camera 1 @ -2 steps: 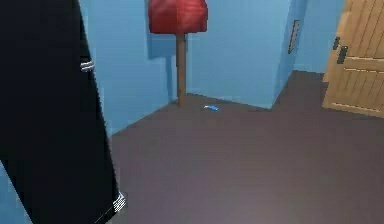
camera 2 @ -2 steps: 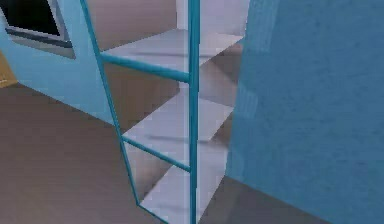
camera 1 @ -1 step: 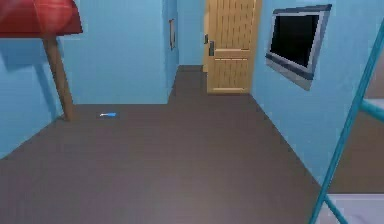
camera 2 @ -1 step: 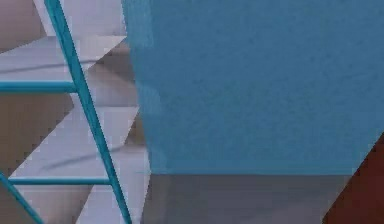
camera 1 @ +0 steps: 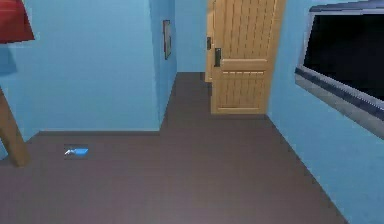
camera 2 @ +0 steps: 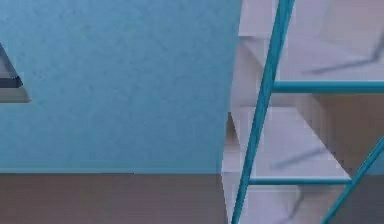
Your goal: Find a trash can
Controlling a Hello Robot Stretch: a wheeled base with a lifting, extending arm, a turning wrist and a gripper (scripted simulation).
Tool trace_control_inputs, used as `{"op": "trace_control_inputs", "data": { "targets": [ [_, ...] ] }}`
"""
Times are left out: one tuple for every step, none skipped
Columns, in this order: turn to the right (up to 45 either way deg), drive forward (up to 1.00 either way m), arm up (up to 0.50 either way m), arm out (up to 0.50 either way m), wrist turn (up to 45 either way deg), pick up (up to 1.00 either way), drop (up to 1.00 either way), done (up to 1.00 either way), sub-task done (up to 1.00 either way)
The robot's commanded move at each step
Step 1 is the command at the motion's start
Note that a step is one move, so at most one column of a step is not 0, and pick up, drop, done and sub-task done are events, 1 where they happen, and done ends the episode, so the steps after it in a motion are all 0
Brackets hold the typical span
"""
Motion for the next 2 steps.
{"op": "trace_control_inputs", "data": {
  "targets": [
    [0.0, 1.0, 0.0, 0.0, 0.0, 0.0, 0.0, 0.0, 0.0],
    [0.0, 1.0, 0.0, 0.0, 0.0, 0.0, 0.0, 0.0, 0.0]
  ]
}}
